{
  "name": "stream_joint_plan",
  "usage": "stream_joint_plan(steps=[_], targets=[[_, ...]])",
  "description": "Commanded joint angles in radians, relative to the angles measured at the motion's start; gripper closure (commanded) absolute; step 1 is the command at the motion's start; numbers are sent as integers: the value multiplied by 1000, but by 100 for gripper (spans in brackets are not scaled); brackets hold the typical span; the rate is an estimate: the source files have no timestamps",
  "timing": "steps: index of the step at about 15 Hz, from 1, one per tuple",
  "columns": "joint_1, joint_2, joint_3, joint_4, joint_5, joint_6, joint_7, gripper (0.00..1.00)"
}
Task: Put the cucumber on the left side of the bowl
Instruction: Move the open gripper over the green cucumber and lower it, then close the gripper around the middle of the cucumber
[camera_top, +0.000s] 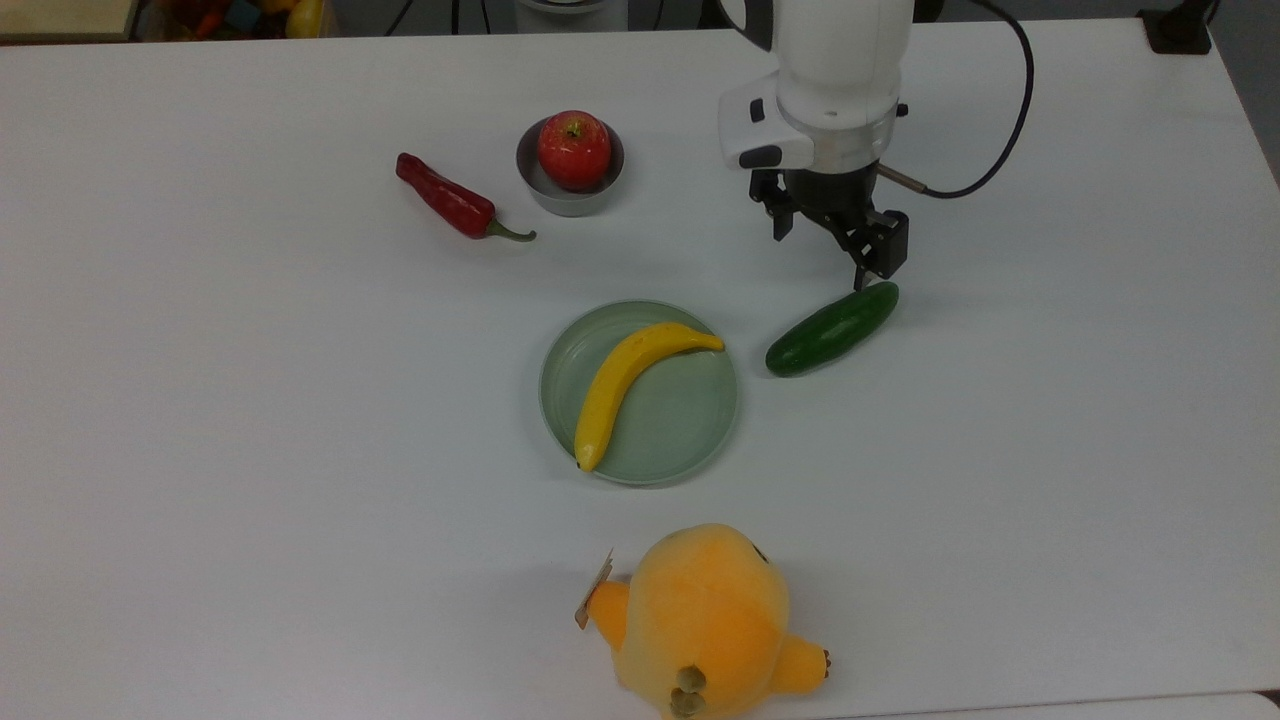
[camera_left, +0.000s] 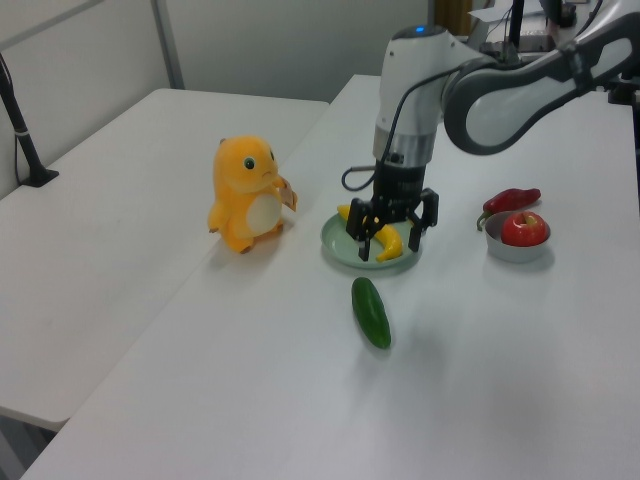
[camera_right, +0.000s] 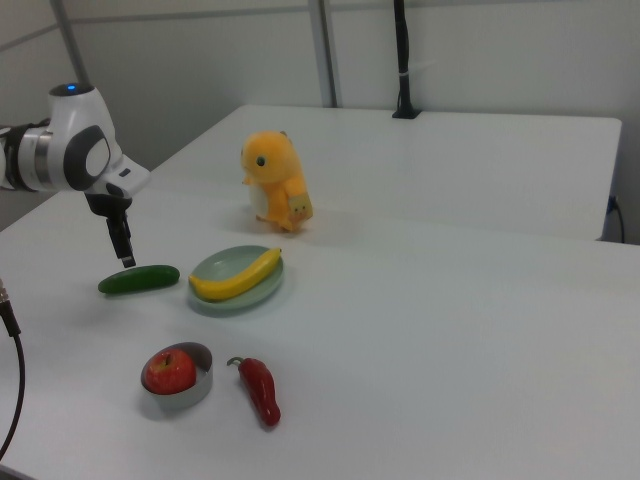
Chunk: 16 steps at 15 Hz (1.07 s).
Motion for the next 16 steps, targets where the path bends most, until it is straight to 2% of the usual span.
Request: stream_joint_plan(steps=[1,4,16], targets=[[16,36,-3,-10,-51,52,63,0],[42,66,-3,-12,-107,69,120,0],[47,122,-3,-10,-142,153,132,0]])
